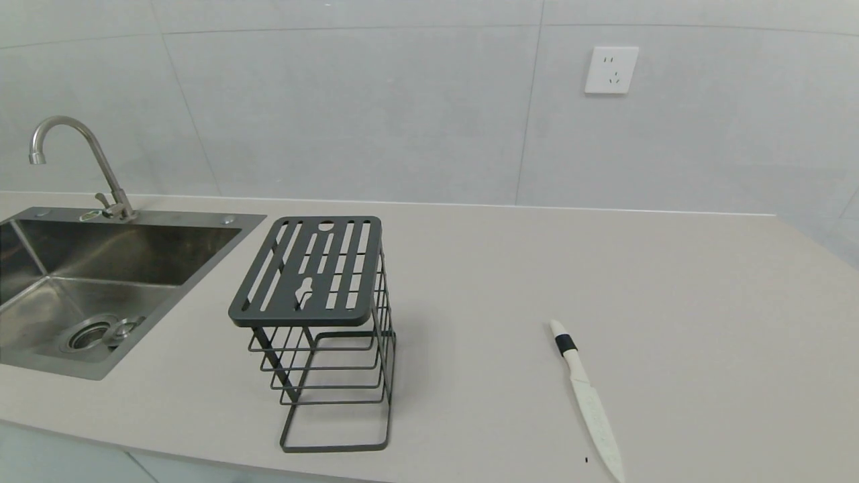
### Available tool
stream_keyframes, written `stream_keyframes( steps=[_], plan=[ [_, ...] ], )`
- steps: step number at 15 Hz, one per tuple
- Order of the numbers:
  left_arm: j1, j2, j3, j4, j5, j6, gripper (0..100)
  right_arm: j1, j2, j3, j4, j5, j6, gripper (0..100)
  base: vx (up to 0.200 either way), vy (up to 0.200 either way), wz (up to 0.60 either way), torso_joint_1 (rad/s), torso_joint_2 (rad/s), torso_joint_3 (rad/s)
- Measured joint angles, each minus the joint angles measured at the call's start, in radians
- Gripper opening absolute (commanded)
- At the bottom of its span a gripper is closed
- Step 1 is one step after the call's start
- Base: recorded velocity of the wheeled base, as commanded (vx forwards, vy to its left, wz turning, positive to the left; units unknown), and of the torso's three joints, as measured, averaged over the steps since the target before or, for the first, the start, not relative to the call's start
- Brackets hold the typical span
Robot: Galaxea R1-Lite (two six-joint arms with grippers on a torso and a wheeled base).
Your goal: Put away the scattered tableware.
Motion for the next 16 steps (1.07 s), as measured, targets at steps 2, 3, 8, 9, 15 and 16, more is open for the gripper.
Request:
stream_keyframes(
  steps=[2, 3, 8, 9, 15, 16],
  plan=[
    [0.0, 0.0, 0.0, 0.0, 0.0, 0.0, 100, 0.0, 0.0, 0.0, 0.0, 0.0, 0.0, 100, 0.0, 0.0, 0.0, 0.151, -0.38, -0.232],
    [0.0, 0.0, 0.0, 0.0, 0.0, 0.0, 100, 0.0, 0.0, 0.0, 0.0, 0.0, 0.0, 100, 0.0, 0.0, 0.0, 0.173, -0.48, -0.295],
    [0.0, 0.0, 0.0, -0.001, 0.0, 0.0, 100, 0.0, 0.0, 0.0, 0.0, 0.0, 0.0, 100, 0.0, 0.0, 0.0, 0.216, -0.55, -0.333],
    [0.0, 0.0, 0.0, -0.002, 0.0, 0.0, 100, 0.0, 0.0, 0.0, -0.001, 0.0, 0.0, 100, 0.0, 0.0, 0.0, 0.173, -0.42, -0.251],
    [0.0, 0.0, 0.0, -0.002, 0.0, 0.0, 100, 0.0, 0.0, 0.0, 0.001, 0.0, 0.0, 100, 0.0, 0.0, -0.3, 0.033, -0.07, -0.045],
    [0.0, 0.0, 0.0, -0.002, 0.0, 0.0, 100, 0.0, 0.0, 0.0, 0.001, 0.0, 0.0, 100, 0.0, 0.0, 0.0, 0.0, 0.0, 0.0]
  ],
)
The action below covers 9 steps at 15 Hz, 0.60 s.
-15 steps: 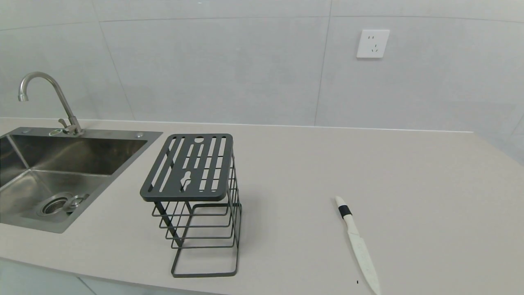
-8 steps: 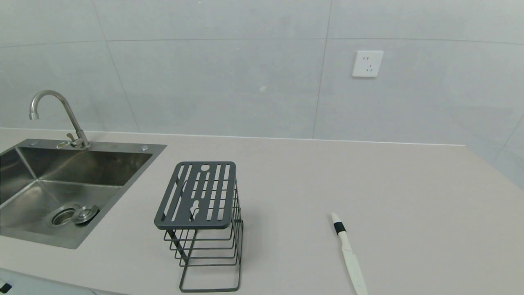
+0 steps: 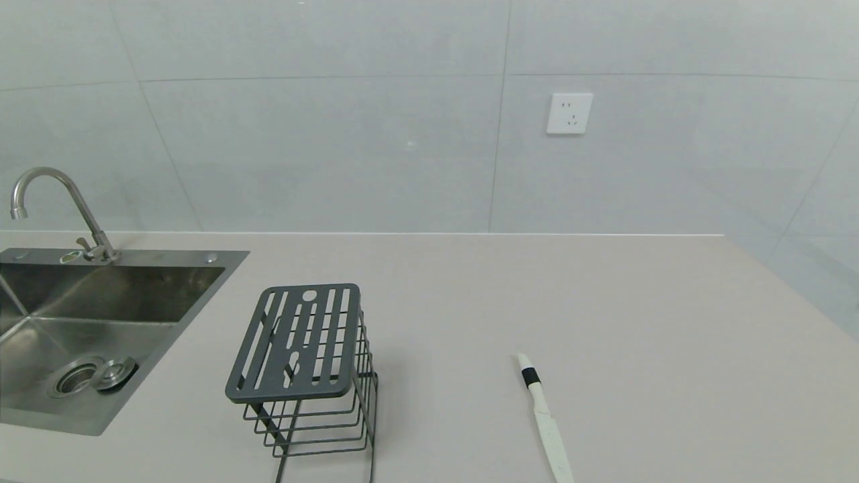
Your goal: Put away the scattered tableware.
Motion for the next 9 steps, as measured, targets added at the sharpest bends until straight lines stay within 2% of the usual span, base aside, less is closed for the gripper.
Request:
stream_keyframes(
  steps=[6, 9],
  plan=[
    [0.0, 0.0, 0.0, 0.001, 0.001, 0.0, 100, 0.0, 0.0, 0.0, -0.001, 0.0, 0.0, 100, 0.0, 0.0, 0.0, 0.0, 0.0, 0.0],
    [0.0, 0.0, 0.0, 0.001, 0.002, 0.0, 100, 0.0, 0.0, 0.0, -0.001, 0.0, 0.0, 100, 0.0, 0.0, 0.0, 0.067, -0.17, -0.097]
  ],
)
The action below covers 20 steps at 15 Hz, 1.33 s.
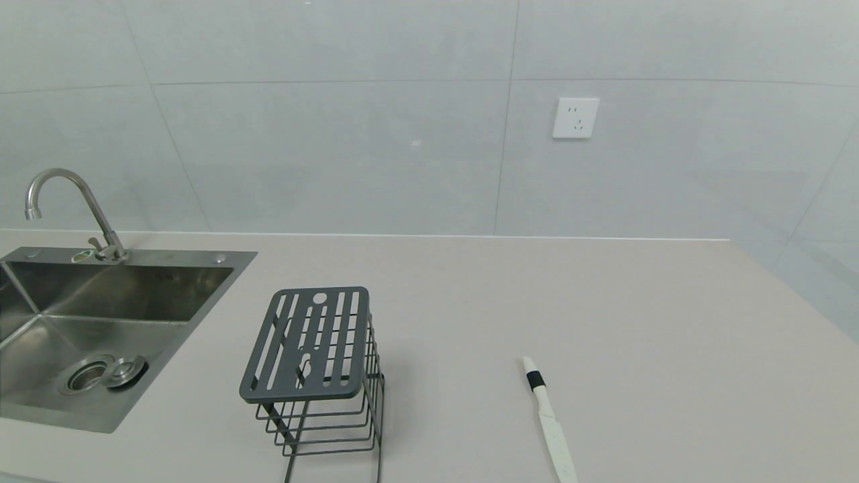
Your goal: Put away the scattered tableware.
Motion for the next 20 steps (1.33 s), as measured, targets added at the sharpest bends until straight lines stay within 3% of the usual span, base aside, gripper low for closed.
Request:
stream_keyframes(
  steps=[9, 20],
  plan=[
    [0.0, 0.0, 0.0, 0.0, 0.0, 0.001, 100, 0.0, 0.0, 0.0, 0.0, 0.0, 0.0, 100, 0.0, 0.0, 0.0, 0.054, -0.13, -0.072],
    [0.0, 0.0, 0.0, 0.0, -0.006, 0.003, 100, 0.0, 0.0, 0.0, 0.0, 0.0, 0.0, 100, 0.0, 0.0, 0.0, 0.042, -0.01, 0.027]
  ],
)
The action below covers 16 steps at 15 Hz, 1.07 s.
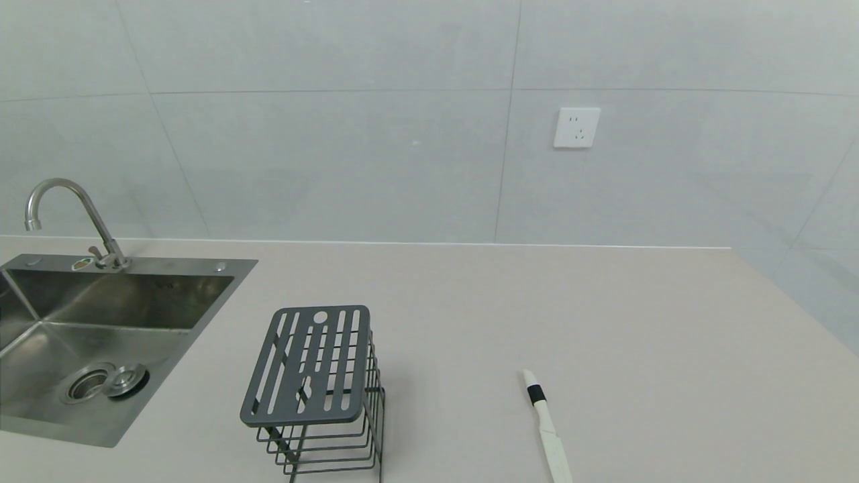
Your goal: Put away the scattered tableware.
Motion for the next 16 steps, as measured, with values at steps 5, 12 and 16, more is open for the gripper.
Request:
stream_keyframes(
  steps=[5, 12, 16],
  plan=[
    [0.0, 0.0, 0.0, 0.001, 0.0, 0.008, 100, 0.0, 0.0, -0.001, 0.0, 0.0, -0.008, 100, 0.0, 0.0, 0.0, 0.0, 0.0, 0.0],
    [0.0, 0.0, 0.0, 0.001, 0.0, 0.011, 100, -0.002, 0.0, 0.0, -0.228, 0.016, -0.053, 100, 0.0, 0.0, 0.0, 0.0, 0.0, 0.0],
    [0.0, 0.0, 0.0, 0.001, 0.003, 0.011, 100, 0.002, 0.03, -0.044, -0.181, 0.191, -0.084, 100, 0.0, 0.0, 0.0, 0.0, 0.0, 0.0]
  ],
)
